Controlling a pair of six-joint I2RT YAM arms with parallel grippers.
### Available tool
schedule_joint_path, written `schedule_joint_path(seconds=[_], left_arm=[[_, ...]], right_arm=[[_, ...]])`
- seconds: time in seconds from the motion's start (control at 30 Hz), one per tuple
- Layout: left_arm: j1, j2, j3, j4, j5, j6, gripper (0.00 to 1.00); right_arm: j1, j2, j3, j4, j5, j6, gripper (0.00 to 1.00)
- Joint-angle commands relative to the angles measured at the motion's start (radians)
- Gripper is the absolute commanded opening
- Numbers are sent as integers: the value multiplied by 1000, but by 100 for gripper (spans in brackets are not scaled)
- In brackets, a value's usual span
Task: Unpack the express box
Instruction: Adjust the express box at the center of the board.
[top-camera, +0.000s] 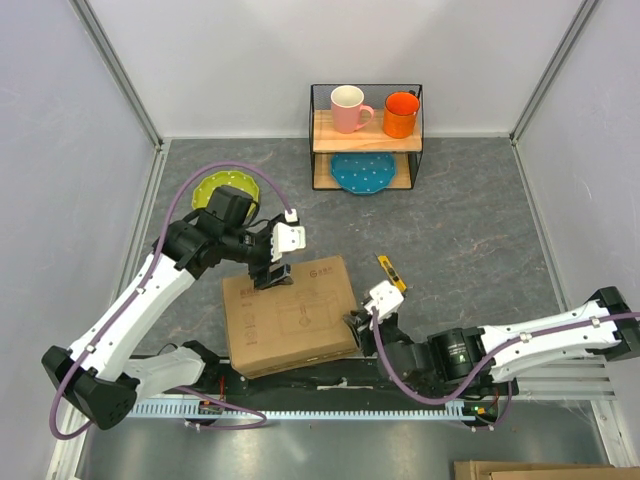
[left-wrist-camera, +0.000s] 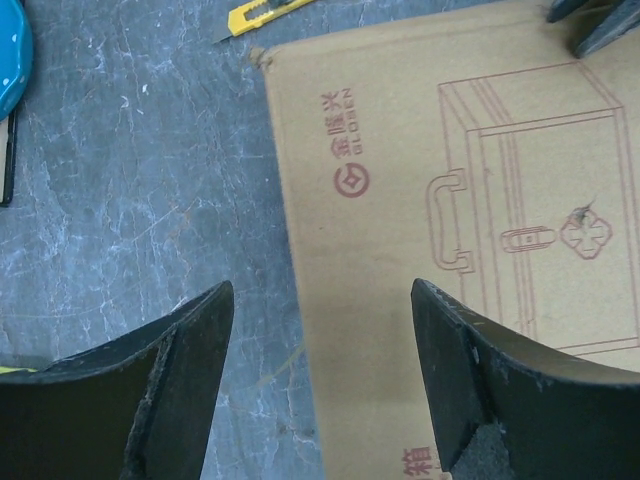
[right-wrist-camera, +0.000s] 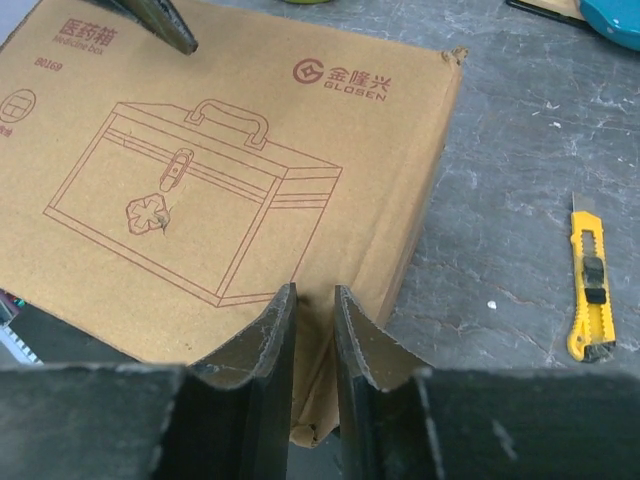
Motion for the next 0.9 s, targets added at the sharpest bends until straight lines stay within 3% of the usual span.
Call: schedule_joint_path(seconds=[0.0, 0.17, 0.3, 0.37, 0.53, 0.73, 0.87], left_arm=[[0, 17, 65, -16, -5, -9, 79], [-2, 52, 137, -89, 34, -22, 79], [-2, 186, 374, -318, 143, -67, 75], [-2, 216, 422, -375, 200, -49, 75], [-5, 89, 361, -222, 73, -38, 77], [-16, 126, 482, -535, 74, 109, 77], [-143, 28, 392, -593, 27, 123, 77]], right_arm=[[133, 105, -63, -157, -358, 168, 18], [212, 159, -64, -169, -367, 232, 16], [271, 192, -80, -158, -382, 297, 13], [309, 200, -86, -157, -389, 332, 11], [392, 258, -83, -154, -398, 405, 8], [490, 297, -81, -177, -416, 536, 4], [565, 320, -60, -203, -436, 616, 2]])
